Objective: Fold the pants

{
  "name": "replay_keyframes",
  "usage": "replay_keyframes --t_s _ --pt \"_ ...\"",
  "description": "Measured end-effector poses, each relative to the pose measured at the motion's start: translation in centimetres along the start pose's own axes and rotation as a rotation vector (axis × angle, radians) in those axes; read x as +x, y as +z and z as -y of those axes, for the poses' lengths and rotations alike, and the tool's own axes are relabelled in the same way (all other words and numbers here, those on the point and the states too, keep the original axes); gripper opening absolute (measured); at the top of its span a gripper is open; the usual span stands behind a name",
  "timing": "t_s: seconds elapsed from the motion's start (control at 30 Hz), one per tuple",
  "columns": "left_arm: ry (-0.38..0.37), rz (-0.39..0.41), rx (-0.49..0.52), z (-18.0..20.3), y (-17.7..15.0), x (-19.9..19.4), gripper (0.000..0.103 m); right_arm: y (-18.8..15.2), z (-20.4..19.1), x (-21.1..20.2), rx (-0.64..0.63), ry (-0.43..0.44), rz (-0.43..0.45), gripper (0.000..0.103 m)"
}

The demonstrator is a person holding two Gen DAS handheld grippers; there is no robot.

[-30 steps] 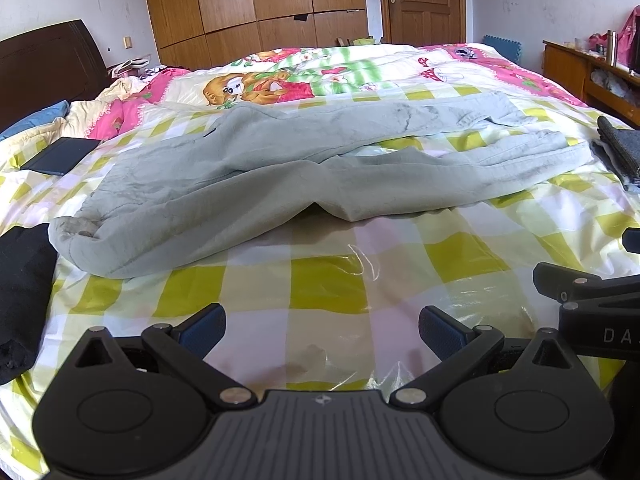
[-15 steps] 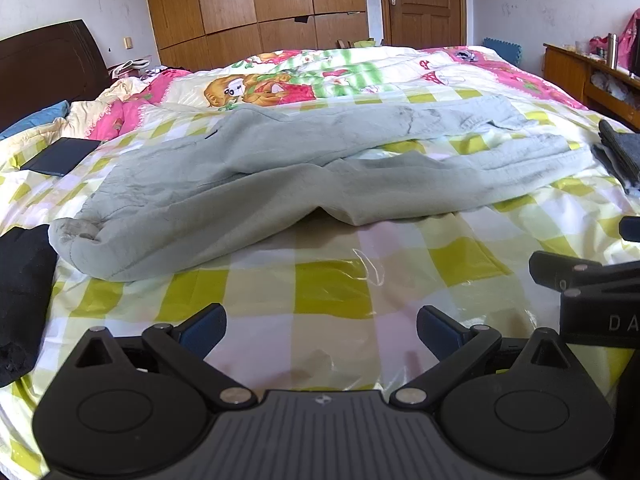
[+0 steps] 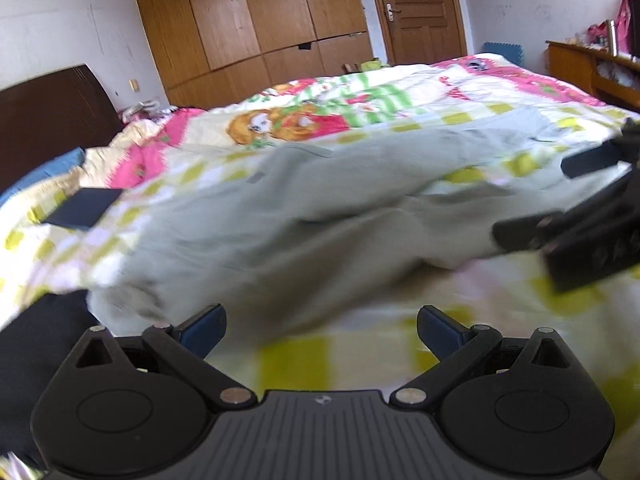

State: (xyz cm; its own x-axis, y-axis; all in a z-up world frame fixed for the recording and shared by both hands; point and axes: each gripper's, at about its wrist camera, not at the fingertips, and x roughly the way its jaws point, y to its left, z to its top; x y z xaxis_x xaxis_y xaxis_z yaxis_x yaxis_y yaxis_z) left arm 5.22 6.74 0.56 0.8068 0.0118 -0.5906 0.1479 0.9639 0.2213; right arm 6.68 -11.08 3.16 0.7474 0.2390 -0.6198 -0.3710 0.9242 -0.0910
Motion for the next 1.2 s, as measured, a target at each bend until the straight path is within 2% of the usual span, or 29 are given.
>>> replay_keyframes --t_s 0.2,0.3,0.4,0.5,0.6,0.67,0.77,0.87,0.93,1.03,1.13,1.2 --pt "0.058 -0.025 0.050 -7.1 0.8 2.7 0.103 4.2 -1.6 5.6 -0.150 0.143 -0.020 0.101" --pt "0.079 -0.036 0.037 -10.9 0.7 3.9 0.103 5.8 -3.2 8.5 -0.199 0.239 -0.054 0.101" --pt "0.058 -0.060 0.006 -13.9 0.6 5.9 0.103 6.7 -5.2 10.9 -0.257 0.314 -0.093 0.101" --pt "0.029 -0.089 -0.027 -15.8 0.2 8.0 0.103 6.8 -6.9 12.4 -0.300 0.383 -0.172 0.101" --pt "0.010 -0.204 -0.012 -16.8 -1.5 9.7 0.103 5.7 -8.5 11.9 -0.353 0.458 -0.293 0.099" --pt "0.021 -0.261 0.013 -17.3 -3.7 9.0 0.103 4.4 -9.8 10.3 -0.374 0.537 -0.374 0.099" --pt "0.075 -0.273 0.007 -18.4 -5.9 6.4 0.103 2.4 -12.2 7.1 -0.435 0.661 -0.441 0.099" --pt "0.128 -0.275 0.009 -19.0 -6.8 3.6 0.103 1.9 -13.5 5.0 -0.449 0.734 -0.459 0.097" --pt "0.170 -0.250 0.027 -18.9 -6.7 2.2 0.103 2.6 -13.1 4.2 -0.430 0.707 -0.413 0.097" --pt "0.183 -0.172 -0.011 -19.1 -5.5 0.6 0.103 3.3 -11.9 3.3 -0.385 0.613 -0.361 0.098" --pt "0.151 -0.070 -0.068 -18.6 -3.8 -0.2 0.103 2.9 -9.6 3.0 -0.298 0.520 -0.353 0.098" --pt "0.113 -0.038 -0.090 -17.8 -3.2 0.2 0.103 2.3 -7.5 3.3 -0.251 0.432 -0.355 0.098"
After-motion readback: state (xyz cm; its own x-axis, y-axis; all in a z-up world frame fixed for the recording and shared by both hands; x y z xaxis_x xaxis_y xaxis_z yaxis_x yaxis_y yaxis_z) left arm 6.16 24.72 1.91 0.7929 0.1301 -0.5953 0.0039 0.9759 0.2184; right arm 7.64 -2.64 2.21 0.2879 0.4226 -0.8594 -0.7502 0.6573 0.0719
